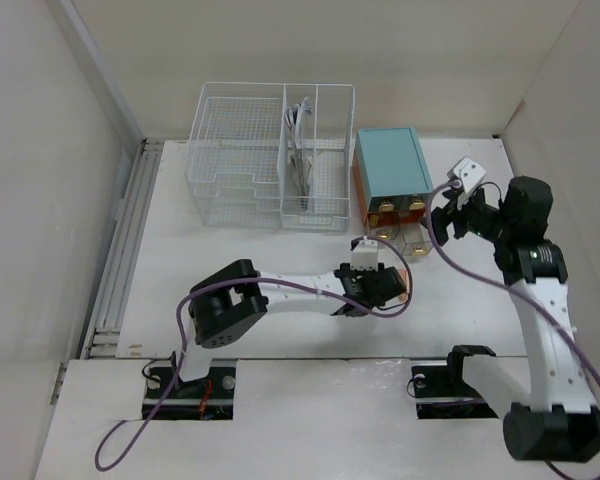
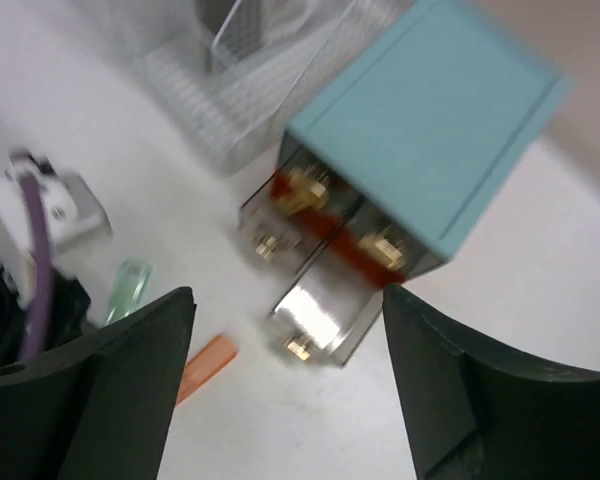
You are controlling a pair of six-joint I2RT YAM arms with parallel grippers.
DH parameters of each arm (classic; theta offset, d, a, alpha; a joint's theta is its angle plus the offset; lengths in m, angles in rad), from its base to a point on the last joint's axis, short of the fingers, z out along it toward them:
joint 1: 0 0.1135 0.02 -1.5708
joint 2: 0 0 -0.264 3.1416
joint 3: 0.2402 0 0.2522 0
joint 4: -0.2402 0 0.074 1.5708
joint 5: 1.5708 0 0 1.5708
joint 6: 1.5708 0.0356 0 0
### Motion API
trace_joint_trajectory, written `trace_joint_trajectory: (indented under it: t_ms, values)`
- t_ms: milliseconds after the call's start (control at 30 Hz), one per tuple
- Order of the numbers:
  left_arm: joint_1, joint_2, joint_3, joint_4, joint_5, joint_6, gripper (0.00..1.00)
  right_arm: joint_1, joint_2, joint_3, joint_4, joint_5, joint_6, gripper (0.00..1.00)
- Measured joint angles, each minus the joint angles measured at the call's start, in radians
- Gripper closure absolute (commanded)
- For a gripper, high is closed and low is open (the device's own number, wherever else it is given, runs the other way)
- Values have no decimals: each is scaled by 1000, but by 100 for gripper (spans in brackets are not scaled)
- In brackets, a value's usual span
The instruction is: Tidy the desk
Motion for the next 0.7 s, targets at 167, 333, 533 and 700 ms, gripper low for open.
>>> trace_joint_trajectory:
  t_ms: [167,333,533,700]
  values:
    - [0,114,161,-137,-26,-127,52,62,-158,-26,205,206,132,47]
    - [24,213,307,-246,-34,-241,52,62,-122,-63,225,259,215,50]
    - [59,236,327,-322,-40,-317,51,55,-145,-105,214,291,246,50]
    - [74,249,350,-361,-42,-352,53,23,-163,-105,215,282,251,55]
